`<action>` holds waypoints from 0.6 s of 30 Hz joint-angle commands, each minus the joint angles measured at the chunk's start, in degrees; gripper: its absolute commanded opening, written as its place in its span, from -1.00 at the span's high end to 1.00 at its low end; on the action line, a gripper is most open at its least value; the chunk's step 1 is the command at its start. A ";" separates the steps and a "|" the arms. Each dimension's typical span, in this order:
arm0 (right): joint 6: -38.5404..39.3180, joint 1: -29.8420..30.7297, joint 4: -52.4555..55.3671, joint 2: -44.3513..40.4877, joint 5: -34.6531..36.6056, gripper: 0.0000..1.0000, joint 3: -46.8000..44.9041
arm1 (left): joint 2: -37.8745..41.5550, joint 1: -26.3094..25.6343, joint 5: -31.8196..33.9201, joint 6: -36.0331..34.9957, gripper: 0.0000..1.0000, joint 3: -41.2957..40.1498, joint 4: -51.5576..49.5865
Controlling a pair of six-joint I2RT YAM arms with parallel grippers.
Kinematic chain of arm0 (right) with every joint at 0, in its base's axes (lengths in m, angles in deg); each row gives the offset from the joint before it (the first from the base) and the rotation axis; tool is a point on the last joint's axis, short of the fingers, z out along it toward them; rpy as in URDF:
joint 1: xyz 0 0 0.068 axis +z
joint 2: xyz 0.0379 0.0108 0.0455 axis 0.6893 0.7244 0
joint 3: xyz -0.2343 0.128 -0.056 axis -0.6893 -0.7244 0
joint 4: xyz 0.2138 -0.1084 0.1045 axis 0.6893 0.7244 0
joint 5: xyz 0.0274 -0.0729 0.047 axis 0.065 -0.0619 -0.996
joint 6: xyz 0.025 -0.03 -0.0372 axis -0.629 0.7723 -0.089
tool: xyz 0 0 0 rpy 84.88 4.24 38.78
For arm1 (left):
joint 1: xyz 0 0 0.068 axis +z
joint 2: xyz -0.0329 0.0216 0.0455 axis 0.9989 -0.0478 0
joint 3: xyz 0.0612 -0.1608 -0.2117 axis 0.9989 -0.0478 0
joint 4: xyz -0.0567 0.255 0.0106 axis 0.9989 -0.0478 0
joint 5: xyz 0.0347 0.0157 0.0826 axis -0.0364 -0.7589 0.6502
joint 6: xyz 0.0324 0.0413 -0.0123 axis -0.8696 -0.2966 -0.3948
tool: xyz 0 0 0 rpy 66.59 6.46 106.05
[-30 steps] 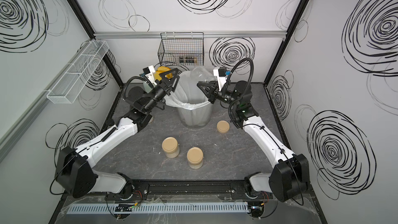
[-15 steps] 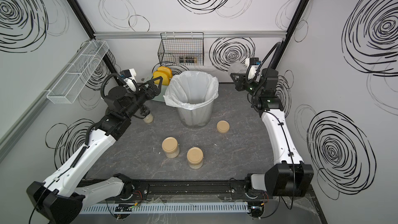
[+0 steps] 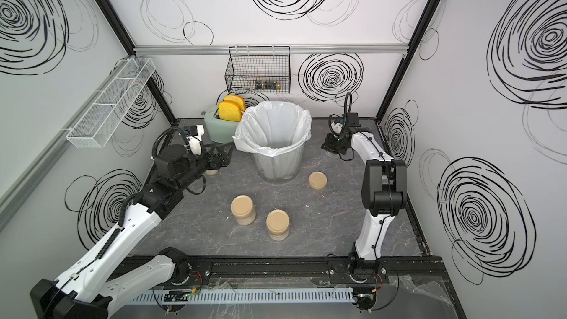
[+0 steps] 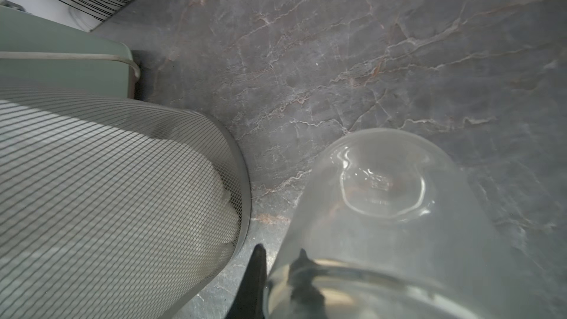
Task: Empty moldy rice from jars
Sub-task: Place the jar at the center of the board.
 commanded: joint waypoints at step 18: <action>4.47 4.88 16.44 16.00 6.03 0.75 21.73 | 4.42 -8.20 2.29 -3.81 -0.92 -5.34 -4.09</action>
